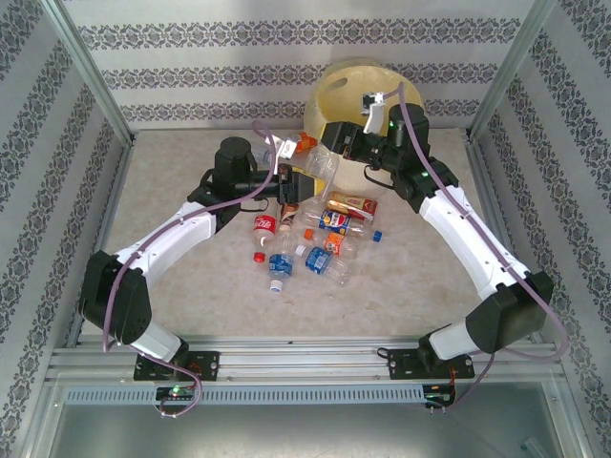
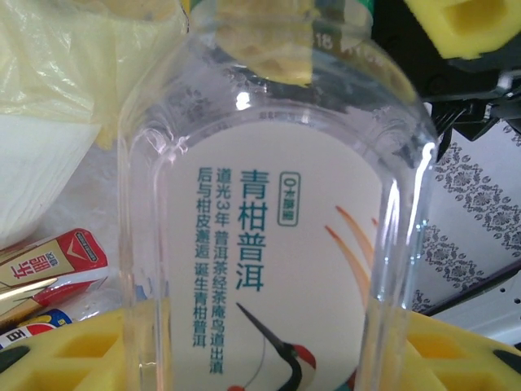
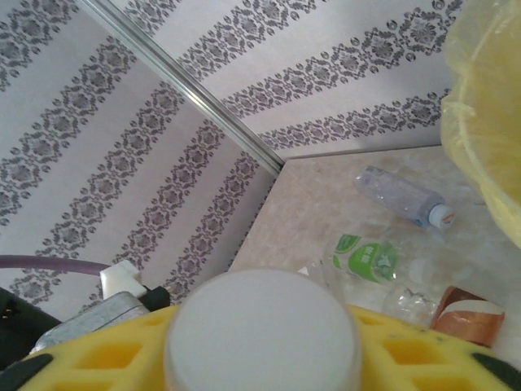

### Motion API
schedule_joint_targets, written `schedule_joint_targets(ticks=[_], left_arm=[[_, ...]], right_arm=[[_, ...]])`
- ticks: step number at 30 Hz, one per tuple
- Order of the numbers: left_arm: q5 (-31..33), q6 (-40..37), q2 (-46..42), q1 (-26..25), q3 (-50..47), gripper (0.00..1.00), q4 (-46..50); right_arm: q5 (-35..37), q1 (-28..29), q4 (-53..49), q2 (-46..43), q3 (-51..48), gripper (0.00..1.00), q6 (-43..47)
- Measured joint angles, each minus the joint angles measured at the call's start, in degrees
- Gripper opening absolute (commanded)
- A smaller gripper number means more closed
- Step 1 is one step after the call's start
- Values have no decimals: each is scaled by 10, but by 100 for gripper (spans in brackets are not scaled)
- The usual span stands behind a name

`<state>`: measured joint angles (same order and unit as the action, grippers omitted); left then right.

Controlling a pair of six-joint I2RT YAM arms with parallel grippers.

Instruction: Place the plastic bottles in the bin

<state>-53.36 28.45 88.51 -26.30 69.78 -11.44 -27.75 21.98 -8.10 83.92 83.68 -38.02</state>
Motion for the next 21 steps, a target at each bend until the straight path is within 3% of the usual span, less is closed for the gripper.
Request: schedule_joint_targets(ticks=[3, 8, 15, 18, 21], left_arm=[[1, -4, 9, 1, 12, 38, 9], [7, -13, 29, 1, 46, 50, 32], [45, -19, 29, 2, 49, 92, 55], [67, -7, 29, 12, 47, 97, 63], [78, 12, 19, 28, 29, 100, 44]], right_arm=[[-5, -3, -16, 15, 21, 35, 10], [-12, -13, -24, 31, 45, 25, 19], [-32, -16, -34, 67, 90, 12, 35], [-31, -17, -40, 73, 111, 1, 41], [-28, -24, -42, 79, 137, 0, 50]])
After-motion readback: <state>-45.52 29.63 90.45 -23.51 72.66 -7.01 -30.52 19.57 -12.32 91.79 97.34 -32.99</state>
